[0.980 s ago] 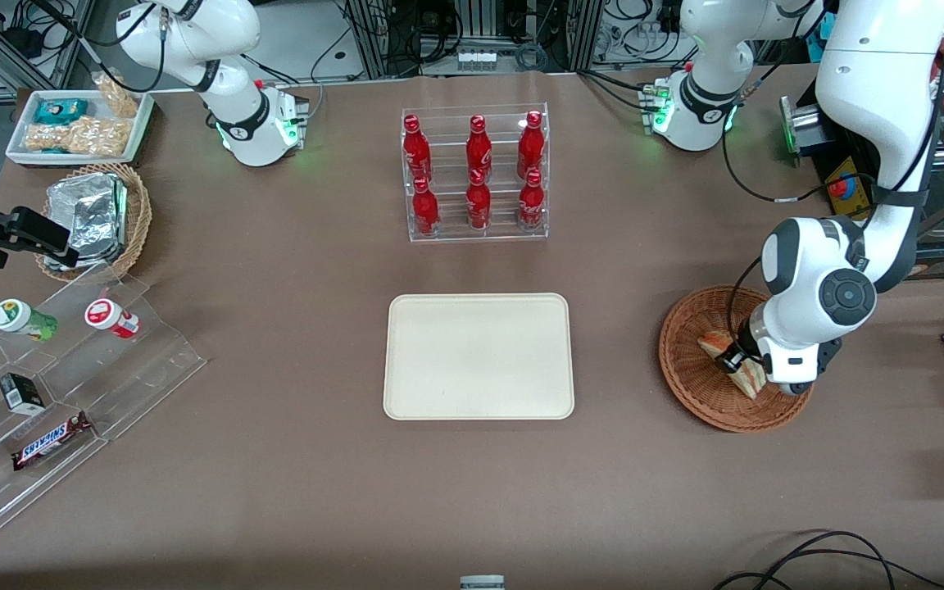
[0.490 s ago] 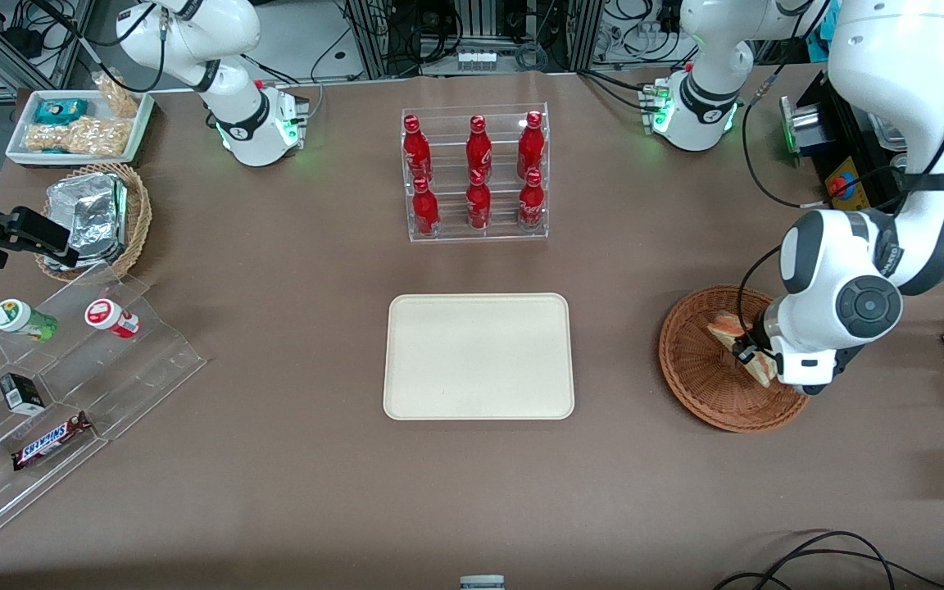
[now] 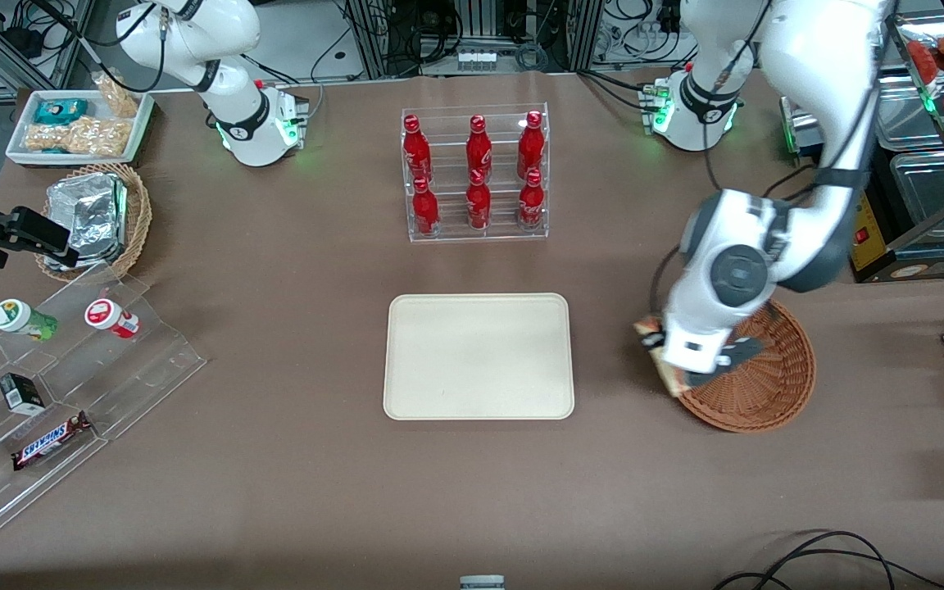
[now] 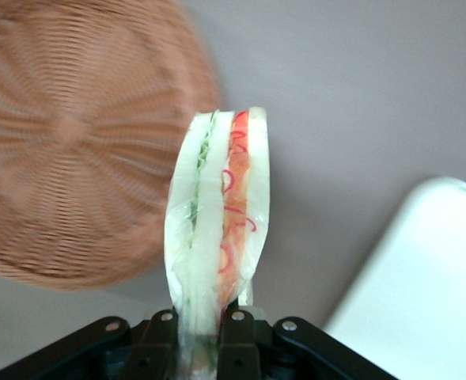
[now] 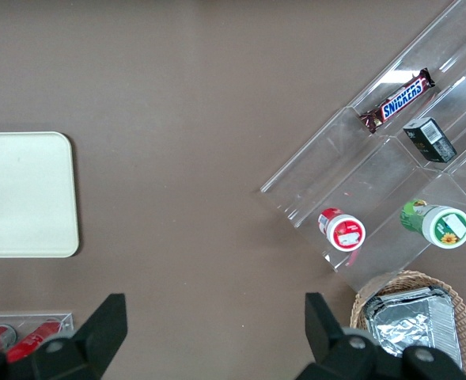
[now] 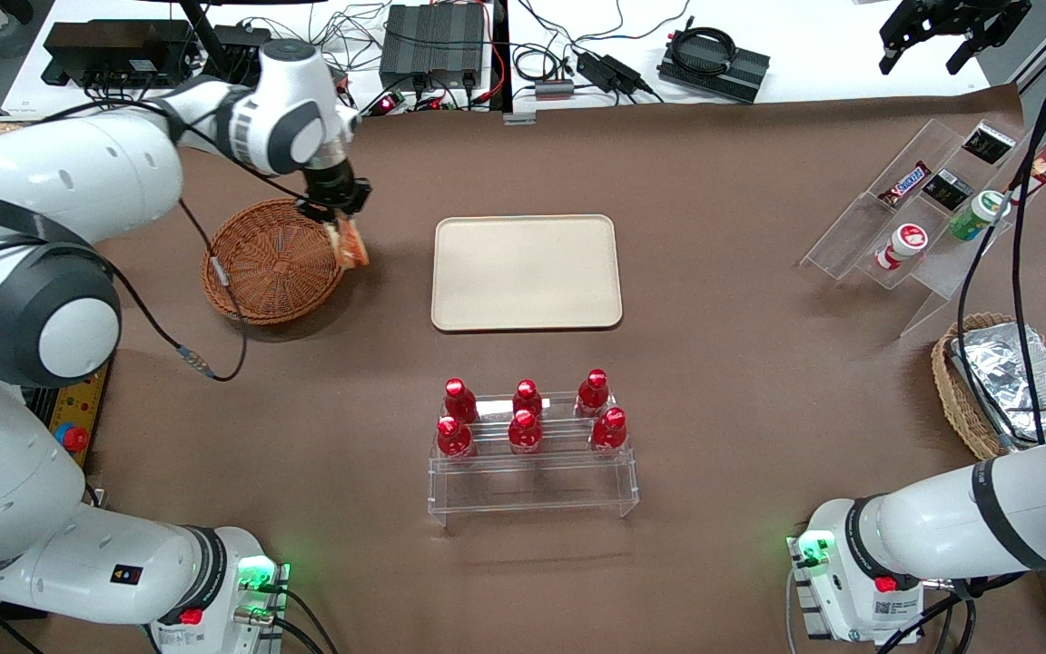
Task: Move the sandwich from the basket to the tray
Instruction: 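Carry the sandwich with the left gripper over the cream tray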
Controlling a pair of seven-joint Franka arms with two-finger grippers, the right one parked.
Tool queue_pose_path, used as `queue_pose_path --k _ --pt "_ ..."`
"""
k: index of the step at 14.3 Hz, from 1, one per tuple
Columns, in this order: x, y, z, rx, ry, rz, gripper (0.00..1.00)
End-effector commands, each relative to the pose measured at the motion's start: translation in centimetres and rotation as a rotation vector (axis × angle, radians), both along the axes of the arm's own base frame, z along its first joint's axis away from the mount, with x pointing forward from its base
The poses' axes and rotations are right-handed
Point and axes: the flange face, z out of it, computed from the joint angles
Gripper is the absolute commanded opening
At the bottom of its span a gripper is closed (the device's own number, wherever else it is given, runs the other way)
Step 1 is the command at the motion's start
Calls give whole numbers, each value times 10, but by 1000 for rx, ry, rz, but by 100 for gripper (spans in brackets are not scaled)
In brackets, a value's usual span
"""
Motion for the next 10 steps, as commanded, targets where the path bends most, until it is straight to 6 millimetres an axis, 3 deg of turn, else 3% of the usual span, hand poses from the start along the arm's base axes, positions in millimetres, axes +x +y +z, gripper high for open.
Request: queue_pose_path --k 1,6,10 --pt "9 -72 -8 -47 -19 -101 8" --pt "-9 -191 -38 -100 -55 -209 8" --pt "-20 -239 -58 -167 -135 -224 8"
